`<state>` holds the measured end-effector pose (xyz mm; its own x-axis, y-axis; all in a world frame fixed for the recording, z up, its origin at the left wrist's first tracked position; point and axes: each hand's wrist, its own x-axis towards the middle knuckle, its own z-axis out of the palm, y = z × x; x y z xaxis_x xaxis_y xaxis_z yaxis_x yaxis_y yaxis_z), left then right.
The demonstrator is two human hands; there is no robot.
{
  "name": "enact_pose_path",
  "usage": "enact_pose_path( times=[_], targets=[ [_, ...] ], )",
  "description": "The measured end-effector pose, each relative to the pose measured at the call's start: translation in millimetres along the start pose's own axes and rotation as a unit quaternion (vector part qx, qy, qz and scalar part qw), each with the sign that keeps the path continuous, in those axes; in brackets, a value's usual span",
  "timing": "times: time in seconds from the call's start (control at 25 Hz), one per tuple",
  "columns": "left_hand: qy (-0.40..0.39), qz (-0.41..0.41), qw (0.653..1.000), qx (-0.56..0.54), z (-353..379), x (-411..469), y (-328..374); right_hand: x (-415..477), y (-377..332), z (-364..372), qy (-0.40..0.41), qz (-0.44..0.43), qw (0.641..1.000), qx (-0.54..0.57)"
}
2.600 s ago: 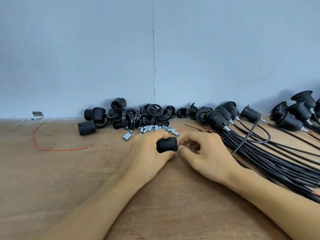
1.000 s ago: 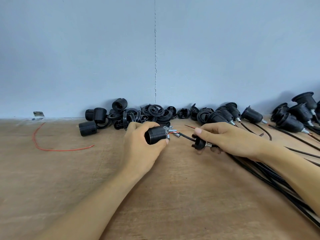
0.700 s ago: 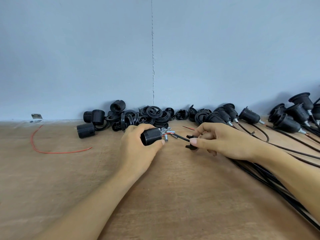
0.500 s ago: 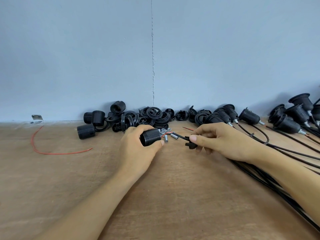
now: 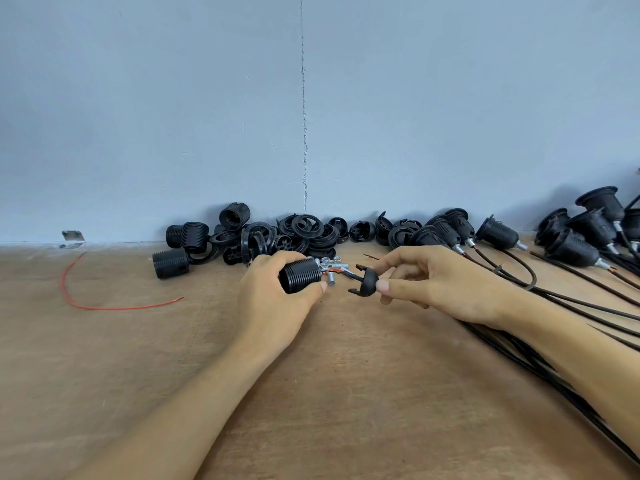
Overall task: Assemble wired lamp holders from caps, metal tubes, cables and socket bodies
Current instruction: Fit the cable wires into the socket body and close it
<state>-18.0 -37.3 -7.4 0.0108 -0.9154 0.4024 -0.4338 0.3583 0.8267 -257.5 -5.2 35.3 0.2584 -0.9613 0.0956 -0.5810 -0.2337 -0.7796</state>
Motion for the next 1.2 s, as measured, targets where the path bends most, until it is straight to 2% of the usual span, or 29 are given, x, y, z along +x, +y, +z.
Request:
enact_pose_path(
  times=[0.12, 0.2, 0.44, 0.68, 0.8, 1.2],
  targets=[
    [-0.011, 0.007, 1.0, -0.006, 0, 0, 0, -2, 0, 3, 0.063, -0.009, 0.997, -0.045],
    [-0.012, 0.009, 1.0, -0.011, 0, 0, 0, -2, -3, 8, 0.078, -0.021, 0.996, -0.042],
    [-0.019, 0.02, 0.999, -0.022, 1, -1, 1, -3, -3, 30, 0.087, -0.069, 0.991, -0.073],
    [-0.025, 0.045, 0.999, -0.015, 4, -2, 2, -4, -3, 42, 0.081, -0.058, 0.995, -0.011],
    [-0.03, 0.038, 0.998, -0.031, 3, -1, 1, -3, -4, 44, 0.108, -0.057, 0.992, -0.007],
    [-0.045, 0.023, 0.994, -0.097, 3, -3, 1, -5, -16, 37, 0.09, -0.047, 0.988, -0.116]
  ],
)
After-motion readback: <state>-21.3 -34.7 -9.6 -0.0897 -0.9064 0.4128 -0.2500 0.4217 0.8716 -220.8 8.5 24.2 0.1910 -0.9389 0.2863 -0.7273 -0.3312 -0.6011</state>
